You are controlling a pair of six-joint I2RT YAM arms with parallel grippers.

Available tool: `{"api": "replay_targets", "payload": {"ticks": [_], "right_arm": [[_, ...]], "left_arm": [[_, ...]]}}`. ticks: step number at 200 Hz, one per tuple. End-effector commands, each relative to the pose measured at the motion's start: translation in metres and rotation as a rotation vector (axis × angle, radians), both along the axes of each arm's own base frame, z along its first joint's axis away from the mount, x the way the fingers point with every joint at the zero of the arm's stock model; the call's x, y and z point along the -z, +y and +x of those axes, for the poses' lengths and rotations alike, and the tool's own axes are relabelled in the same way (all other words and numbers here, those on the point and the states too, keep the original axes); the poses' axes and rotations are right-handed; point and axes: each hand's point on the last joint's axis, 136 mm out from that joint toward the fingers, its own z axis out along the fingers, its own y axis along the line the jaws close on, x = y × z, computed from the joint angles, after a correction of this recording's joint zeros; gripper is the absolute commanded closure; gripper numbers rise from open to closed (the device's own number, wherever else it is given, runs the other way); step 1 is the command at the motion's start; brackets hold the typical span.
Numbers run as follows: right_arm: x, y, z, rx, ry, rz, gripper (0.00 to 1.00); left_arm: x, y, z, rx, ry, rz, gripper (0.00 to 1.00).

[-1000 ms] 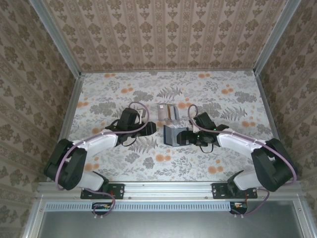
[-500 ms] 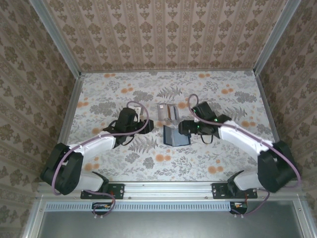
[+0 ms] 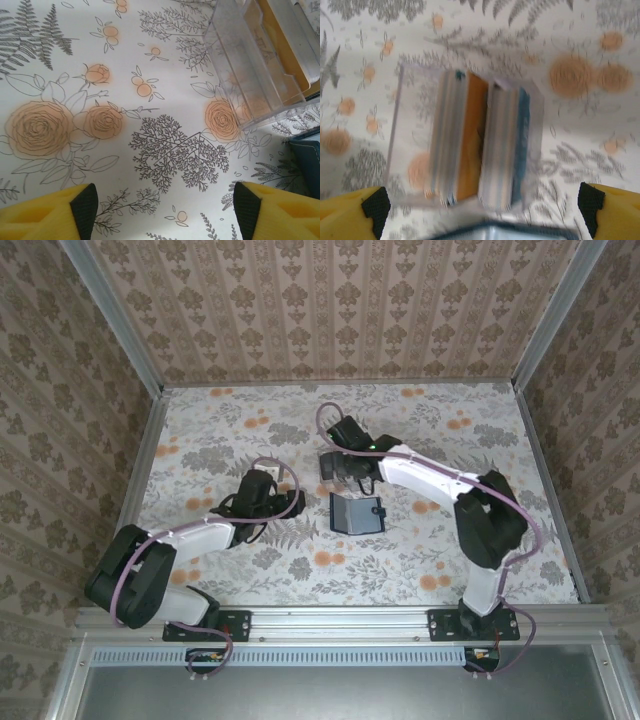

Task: Put the credit cards into the card holder
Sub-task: Pick up the credit card from the storage box.

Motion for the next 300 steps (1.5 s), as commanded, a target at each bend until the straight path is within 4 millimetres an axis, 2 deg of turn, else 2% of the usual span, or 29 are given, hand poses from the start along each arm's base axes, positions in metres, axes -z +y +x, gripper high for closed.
{"api": "replay_targets", "payload": {"ticks": [1,19,46,80,133,169,205,214,234,275,284,300], "right_arm": [[0.014,-0.01,0.014,0.042,-0.013,-0.148,0.0],[0.018,-0.018,0.024,0.091,-0.023,-0.219,0.0],[0.027,-0.033,0.029,0.13,-0.053,-0.309,0.0],[0.012,-0.055,0.026,0.197,-0.119,-0.389,0.01],[0.005,-0.06,0.034,0.194,-0.153,-0.461,0.16],[-0.005,-0.063,0.039,0.178,-0.176,-0.519,0.19],[0.0,-0.057,0.042,0.123,-0.153,-0.528,0.23],[0.005,-0.054,0.04,0.111,-0.135,-0.499,0.27],[0.015,-0.048,0.038,0.083,-0.107,-0.46,0.45],[0.016,-0.042,0.03,0.068,-0.069,-0.384,0.74],[0.013,-0.04,0.029,0.061,-0.063,-0.37,0.79],[0.004,-0.041,0.024,0.066,-0.057,-0.362,0.81]], "left_arm": [[-0.009,0.013,0.003,-0.053,-0.054,-0.044,0.22],[-0.01,0.017,0.003,-0.073,-0.066,-0.045,0.22],[-0.012,0.022,0.004,-0.085,-0.055,-0.033,0.22],[-0.014,0.025,0.005,-0.095,-0.066,-0.026,0.21],[-0.014,0.027,0.008,-0.087,-0.064,0.011,0.2],[-0.011,0.025,0.011,-0.078,-0.047,0.019,0.2],[-0.007,0.023,0.012,-0.067,-0.026,0.03,0.2],[-0.007,0.025,0.012,-0.072,-0.02,0.033,0.2],[-0.007,0.026,0.012,-0.072,-0.013,0.029,0.2],[-0.003,0.026,0.013,-0.074,0.004,0.029,0.2],[-0.003,0.026,0.012,-0.072,0.008,0.029,0.2],[-0.002,0.025,0.013,-0.068,0.006,0.026,0.19]]}}
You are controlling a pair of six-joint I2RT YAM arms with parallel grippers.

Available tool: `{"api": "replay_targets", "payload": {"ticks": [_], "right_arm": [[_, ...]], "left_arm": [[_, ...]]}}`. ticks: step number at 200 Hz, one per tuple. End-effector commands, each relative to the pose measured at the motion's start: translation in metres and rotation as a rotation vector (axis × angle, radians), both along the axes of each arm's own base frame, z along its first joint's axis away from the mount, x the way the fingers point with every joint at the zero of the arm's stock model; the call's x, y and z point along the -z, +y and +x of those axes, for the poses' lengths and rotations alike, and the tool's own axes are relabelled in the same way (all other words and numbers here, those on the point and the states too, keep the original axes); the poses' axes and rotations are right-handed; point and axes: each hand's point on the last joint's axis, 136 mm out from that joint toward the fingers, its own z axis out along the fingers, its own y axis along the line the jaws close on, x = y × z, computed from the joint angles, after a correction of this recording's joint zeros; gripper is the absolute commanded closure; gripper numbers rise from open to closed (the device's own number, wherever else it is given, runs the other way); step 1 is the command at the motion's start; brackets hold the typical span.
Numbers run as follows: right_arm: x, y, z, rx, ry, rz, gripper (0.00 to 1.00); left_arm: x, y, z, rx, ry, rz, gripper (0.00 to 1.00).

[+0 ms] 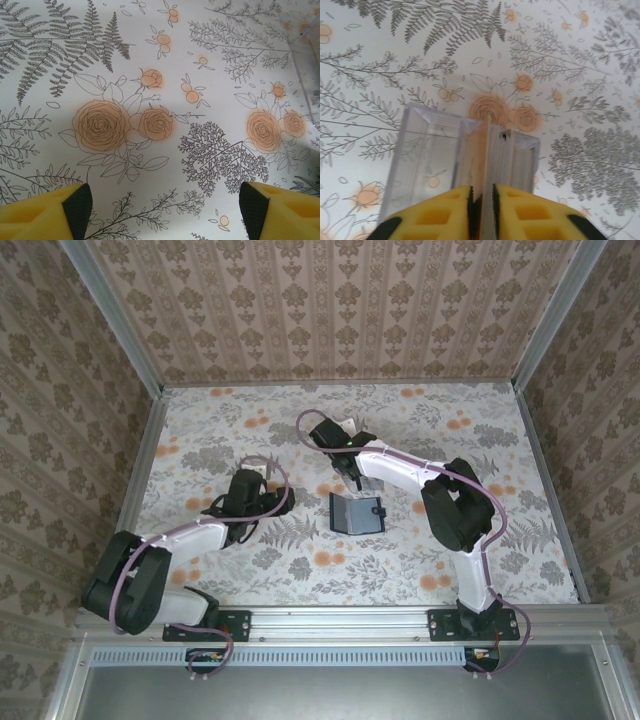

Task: Put the credit cards into the card holder
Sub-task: Pick up the credit card from the storage box.

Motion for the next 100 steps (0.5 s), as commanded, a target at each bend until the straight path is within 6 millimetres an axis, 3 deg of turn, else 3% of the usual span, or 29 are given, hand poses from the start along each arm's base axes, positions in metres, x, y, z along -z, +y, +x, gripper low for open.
{"api": "replay_targets", "payload": {"ticks": [1,28,100], "right_arm": [[-0.014,-0.003,-0.009,0.004,0.023,0.034,0.81],[-0.022,0.004,-0.017,-0.036,0.03,0.124,1.0],[-0.063,0.008,-0.046,-0.12,-0.022,0.339,1.0]], "left_arm": [[-0.006,-0.004,0.006,0.016,-0.006,-0.007,0.19],[-0.005,-0.009,0.005,0.048,0.009,-0.016,0.19],[-0.004,-0.029,0.002,0.128,0.026,-0.086,0.2]]}}
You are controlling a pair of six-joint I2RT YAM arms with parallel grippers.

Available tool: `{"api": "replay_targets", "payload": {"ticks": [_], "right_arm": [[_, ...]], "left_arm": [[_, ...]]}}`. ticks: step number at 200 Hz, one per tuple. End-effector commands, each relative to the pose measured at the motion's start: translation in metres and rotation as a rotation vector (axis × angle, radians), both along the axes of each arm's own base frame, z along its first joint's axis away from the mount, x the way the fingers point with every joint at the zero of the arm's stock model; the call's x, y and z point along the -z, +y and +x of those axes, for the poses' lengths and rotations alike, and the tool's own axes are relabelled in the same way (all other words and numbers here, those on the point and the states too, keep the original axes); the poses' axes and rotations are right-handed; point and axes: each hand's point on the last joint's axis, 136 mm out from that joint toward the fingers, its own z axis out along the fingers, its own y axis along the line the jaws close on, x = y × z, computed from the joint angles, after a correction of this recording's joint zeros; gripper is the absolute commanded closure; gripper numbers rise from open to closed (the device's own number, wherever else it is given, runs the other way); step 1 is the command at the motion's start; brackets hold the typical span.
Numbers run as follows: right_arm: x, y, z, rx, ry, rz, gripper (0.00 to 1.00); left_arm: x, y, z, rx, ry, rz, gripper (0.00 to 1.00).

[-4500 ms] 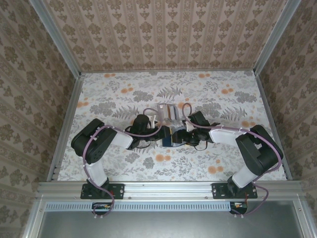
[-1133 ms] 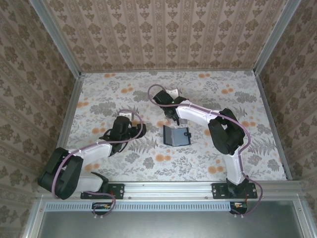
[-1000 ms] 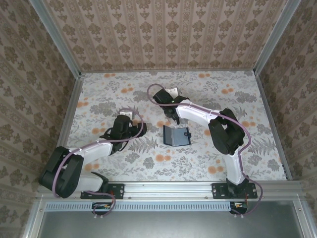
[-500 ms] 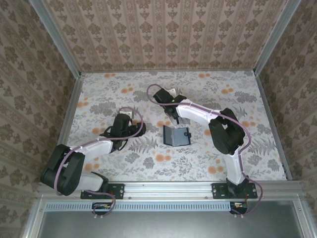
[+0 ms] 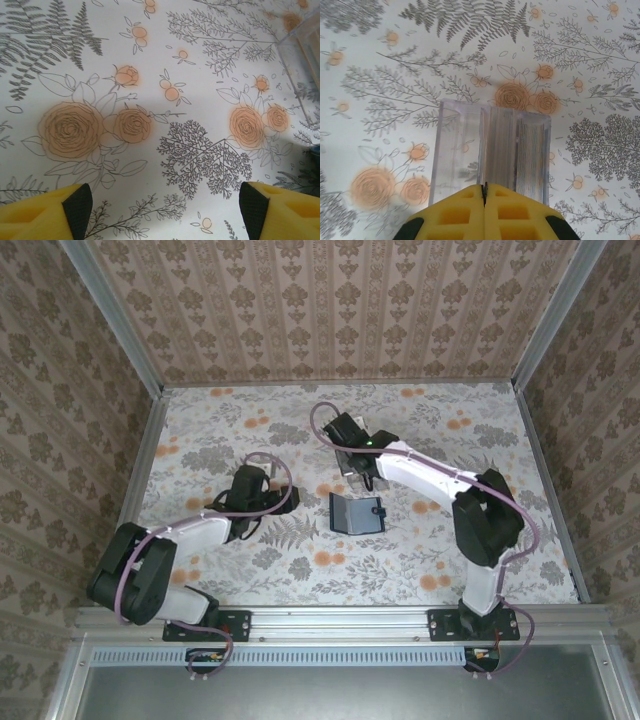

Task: Put the credit cards into the card holder
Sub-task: Pick up the credit card from the storage box, then insert the credit card into the card slot.

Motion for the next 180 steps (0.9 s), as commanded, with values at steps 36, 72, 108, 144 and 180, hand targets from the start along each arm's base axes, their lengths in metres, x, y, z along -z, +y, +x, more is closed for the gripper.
{"api": "replay_targets", "payload": {"ticks": [36,72,108,144,180], "right_arm": [[-0.025,0.008,-0.054,-0.223,0.022,0.438,1.0],[-0.003,-0.003,-0.096,-0.301,0.128,0.772,1.0],[0.041,0.0,-0.133,-0.346,0.327,0.813,1.0],[0.069,-0.009,-0.134,-0.27,0.392,0.791,1.0],[0.083,-0.01,-0.131,-0.27,0.419,0.801,1.0]], "left_arm": [[-0.017,-0.051,-0.013,0.222,-0.012,-0.144,0.23],[-0.033,-0.084,-0.03,0.385,-0.07,-0.196,0.29],[-0.023,-0.093,-0.033,0.419,-0.029,-0.122,0.44],[-0.018,-0.1,-0.034,0.43,-0.02,-0.105,0.48],[-0.007,-0.105,-0.035,0.437,0.012,-0.079,0.58]]}}
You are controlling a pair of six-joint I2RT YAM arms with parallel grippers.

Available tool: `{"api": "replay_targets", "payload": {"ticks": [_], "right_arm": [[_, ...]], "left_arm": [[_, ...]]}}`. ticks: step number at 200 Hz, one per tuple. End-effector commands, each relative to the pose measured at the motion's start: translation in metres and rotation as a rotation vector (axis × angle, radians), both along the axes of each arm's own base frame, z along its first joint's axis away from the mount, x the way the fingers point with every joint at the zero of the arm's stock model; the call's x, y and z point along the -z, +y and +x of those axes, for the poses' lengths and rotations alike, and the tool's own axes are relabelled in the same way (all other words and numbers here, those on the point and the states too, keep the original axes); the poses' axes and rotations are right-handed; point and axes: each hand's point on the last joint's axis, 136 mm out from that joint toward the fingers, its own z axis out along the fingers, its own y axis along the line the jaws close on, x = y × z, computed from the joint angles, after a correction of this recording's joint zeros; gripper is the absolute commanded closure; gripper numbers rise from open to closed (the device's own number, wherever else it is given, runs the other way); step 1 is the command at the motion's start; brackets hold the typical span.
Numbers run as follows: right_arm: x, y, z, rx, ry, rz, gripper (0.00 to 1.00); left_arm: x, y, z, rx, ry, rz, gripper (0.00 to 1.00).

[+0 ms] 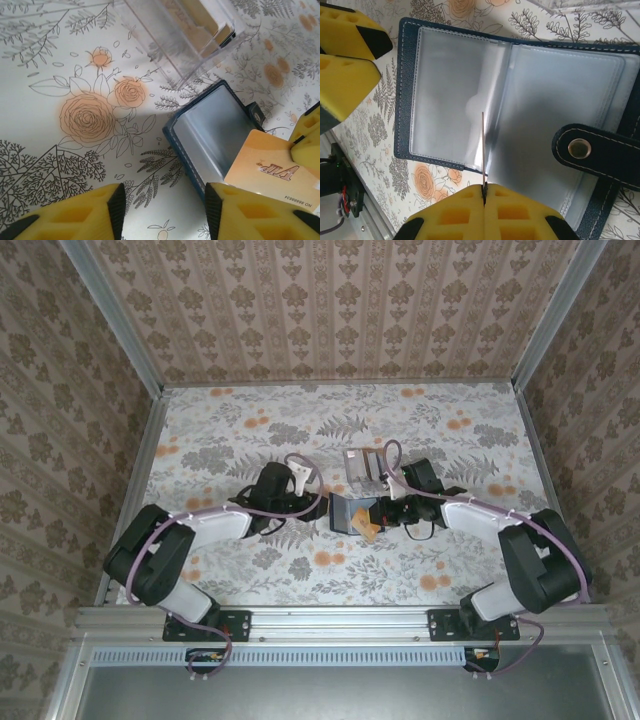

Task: Put the credit cards into the card holder
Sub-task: Insert the credit card into the card slot.

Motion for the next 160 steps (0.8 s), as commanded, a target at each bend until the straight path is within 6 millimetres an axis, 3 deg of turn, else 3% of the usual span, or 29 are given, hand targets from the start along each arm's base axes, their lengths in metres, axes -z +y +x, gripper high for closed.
{"api": "replay_targets", "payload": {"ticks": [1,36,73,160], "right_arm": [[0.005,0.004,0.0,-0.024,0.014,0.042,1.0],[0.014,0.009,0.008,0.0,0.037,0.088,1.0],[0.019,0.014,0.012,0.018,0.084,0.137,1.0],[0.022,0.017,0.021,0.072,0.115,0.177,0.95]], "left_arm": [[0.004,-0.005,0.002,0.019,0.001,0.03,0.59],[0.02,-0.003,0.007,-0.003,0.06,0.101,0.79],[0.035,0.005,0.011,-0.043,0.134,0.138,0.93],[0.06,0.009,0.014,-0.102,0.264,0.141,0.96]]}}
